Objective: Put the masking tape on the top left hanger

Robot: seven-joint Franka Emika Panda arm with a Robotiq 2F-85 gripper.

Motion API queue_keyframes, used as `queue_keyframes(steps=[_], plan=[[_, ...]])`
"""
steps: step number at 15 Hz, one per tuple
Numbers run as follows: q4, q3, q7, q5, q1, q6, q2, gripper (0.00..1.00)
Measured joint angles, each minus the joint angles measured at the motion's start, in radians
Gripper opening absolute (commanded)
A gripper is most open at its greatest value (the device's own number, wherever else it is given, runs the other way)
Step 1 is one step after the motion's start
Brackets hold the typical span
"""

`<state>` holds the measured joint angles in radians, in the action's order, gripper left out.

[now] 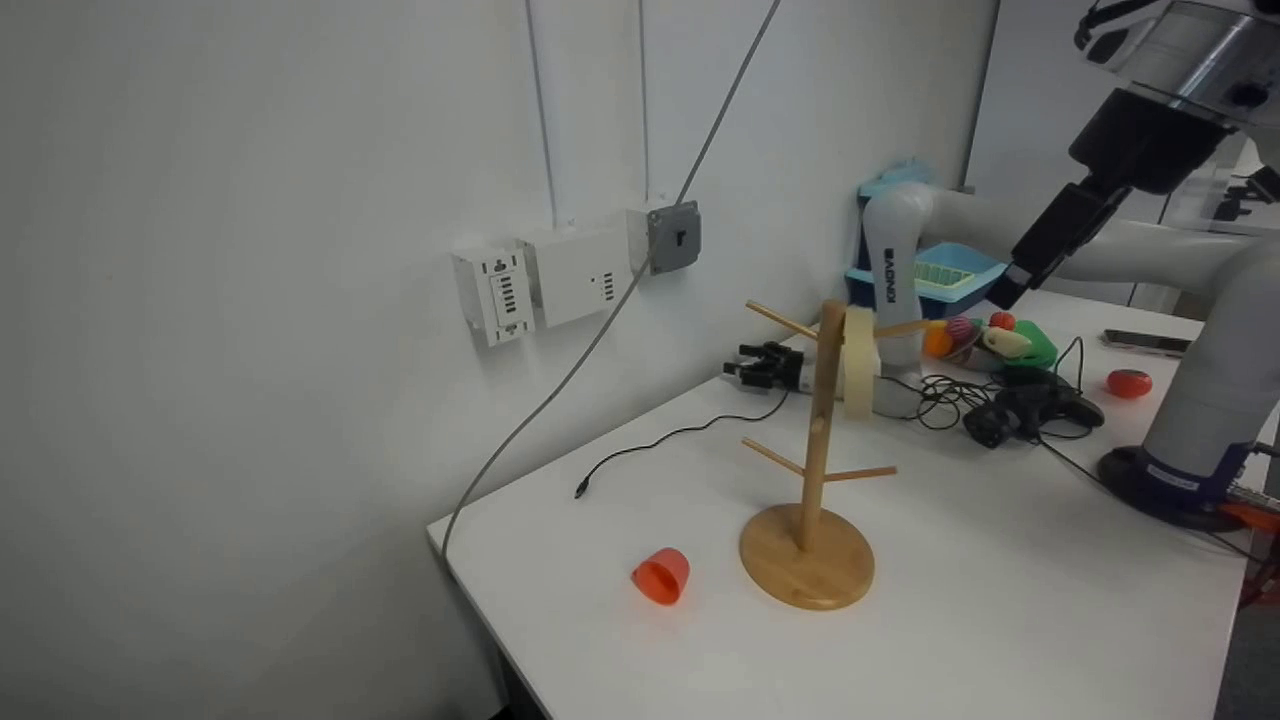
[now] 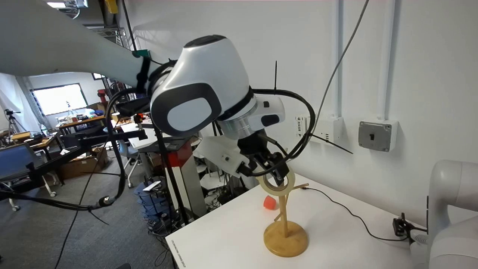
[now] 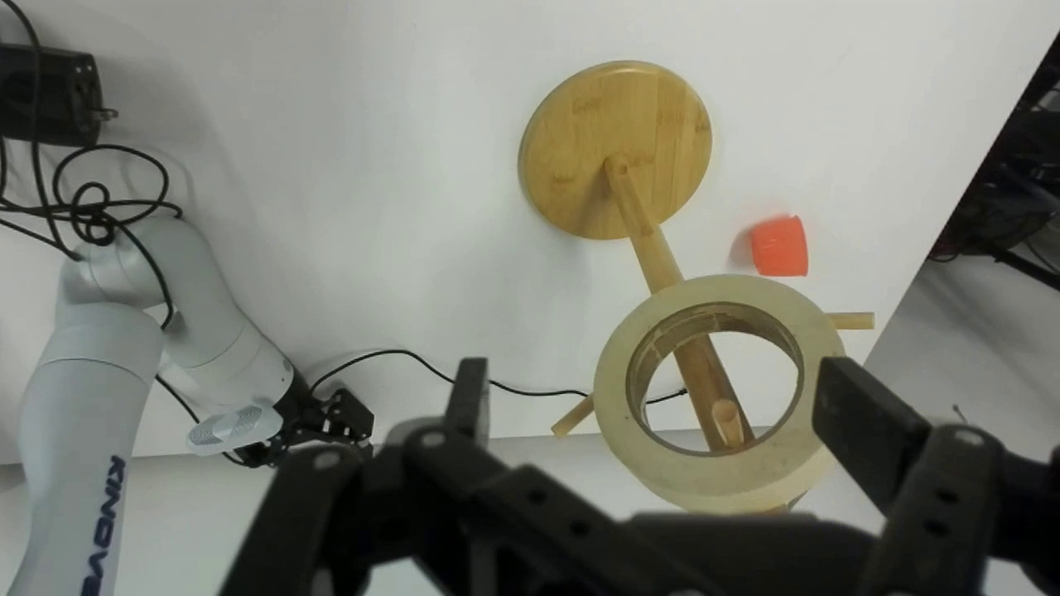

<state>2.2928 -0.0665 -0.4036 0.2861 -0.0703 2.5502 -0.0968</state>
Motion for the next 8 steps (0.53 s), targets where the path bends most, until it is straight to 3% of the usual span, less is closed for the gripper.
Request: queue_keyframes(steps=[8], plan=[[0.065,-0.004,-0.029,0.032,0.04,0.054,-0.075,1.0]])
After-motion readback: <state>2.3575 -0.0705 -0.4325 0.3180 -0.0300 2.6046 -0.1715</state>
